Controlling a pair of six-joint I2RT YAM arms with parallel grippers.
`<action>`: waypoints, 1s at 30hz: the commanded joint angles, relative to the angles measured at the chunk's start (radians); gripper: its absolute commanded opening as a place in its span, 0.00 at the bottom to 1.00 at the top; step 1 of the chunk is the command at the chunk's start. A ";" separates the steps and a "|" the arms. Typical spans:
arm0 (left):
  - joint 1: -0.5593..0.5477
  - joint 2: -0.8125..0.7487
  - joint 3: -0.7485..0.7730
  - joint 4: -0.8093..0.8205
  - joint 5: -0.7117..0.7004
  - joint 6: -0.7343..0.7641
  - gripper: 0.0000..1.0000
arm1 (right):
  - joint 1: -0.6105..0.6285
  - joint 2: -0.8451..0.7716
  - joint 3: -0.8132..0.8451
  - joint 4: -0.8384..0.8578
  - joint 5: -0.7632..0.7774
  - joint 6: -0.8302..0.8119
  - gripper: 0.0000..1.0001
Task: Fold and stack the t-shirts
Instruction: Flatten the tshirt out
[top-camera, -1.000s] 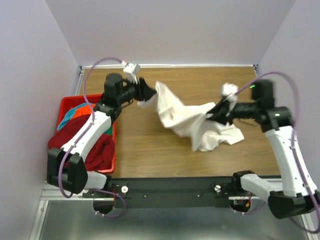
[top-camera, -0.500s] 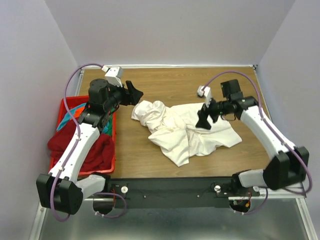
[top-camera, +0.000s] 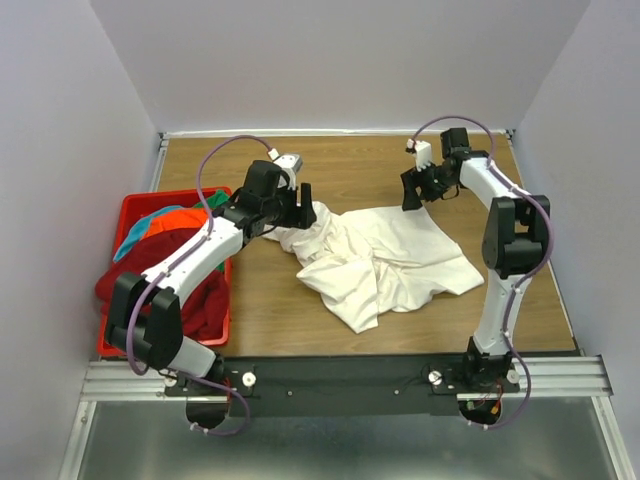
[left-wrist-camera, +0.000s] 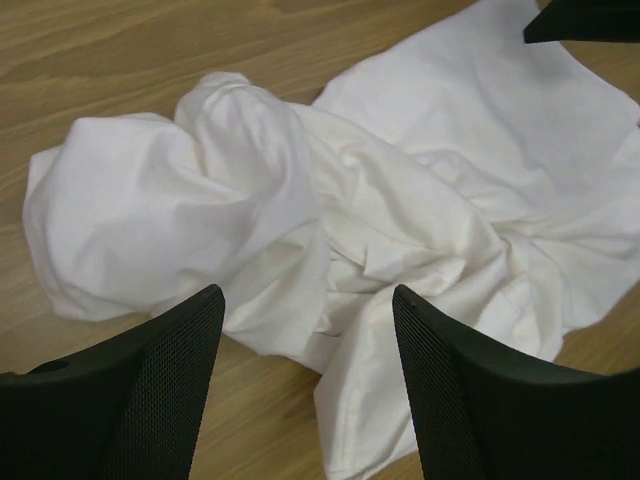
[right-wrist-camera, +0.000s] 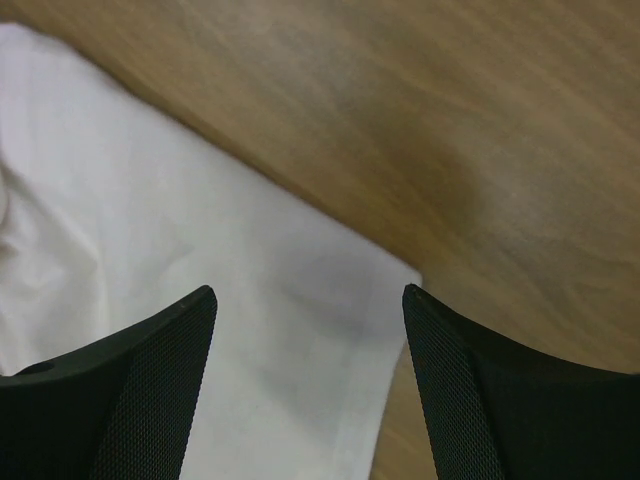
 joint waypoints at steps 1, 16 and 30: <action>0.009 0.020 0.032 -0.032 -0.178 -0.080 0.77 | 0.002 0.100 0.140 0.009 0.112 0.060 0.82; 0.129 0.039 -0.117 0.066 -0.208 -0.313 0.78 | 0.002 0.162 0.069 0.007 0.106 0.051 0.63; 0.184 0.327 0.072 0.092 -0.332 -0.306 0.72 | 0.003 0.104 0.042 0.003 0.077 0.051 0.10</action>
